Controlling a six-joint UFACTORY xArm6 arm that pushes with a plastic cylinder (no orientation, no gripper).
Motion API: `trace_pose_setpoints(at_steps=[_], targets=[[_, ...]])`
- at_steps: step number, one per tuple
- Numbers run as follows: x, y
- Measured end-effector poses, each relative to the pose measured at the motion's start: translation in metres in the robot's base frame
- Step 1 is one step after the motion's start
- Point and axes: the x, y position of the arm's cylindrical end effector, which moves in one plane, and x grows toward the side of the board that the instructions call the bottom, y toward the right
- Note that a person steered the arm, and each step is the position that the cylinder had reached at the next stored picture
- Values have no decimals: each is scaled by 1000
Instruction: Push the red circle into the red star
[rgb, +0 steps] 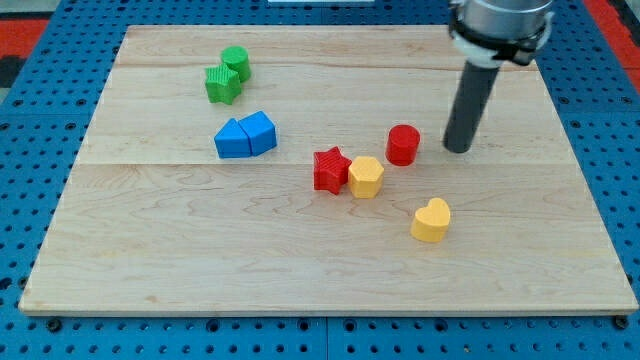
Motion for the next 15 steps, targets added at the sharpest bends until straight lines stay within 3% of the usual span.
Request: trace_pose_setpoints(at_steps=[2, 3, 4, 5, 7, 8, 9, 10, 11, 13, 14, 15], targets=[[13, -68], [-29, -72], [-59, -21], [-30, -39], [-49, -111], [-5, -126], [-34, -143], [-19, -93], [-4, -101], [28, -171], [-7, -164], [-7, -104]])
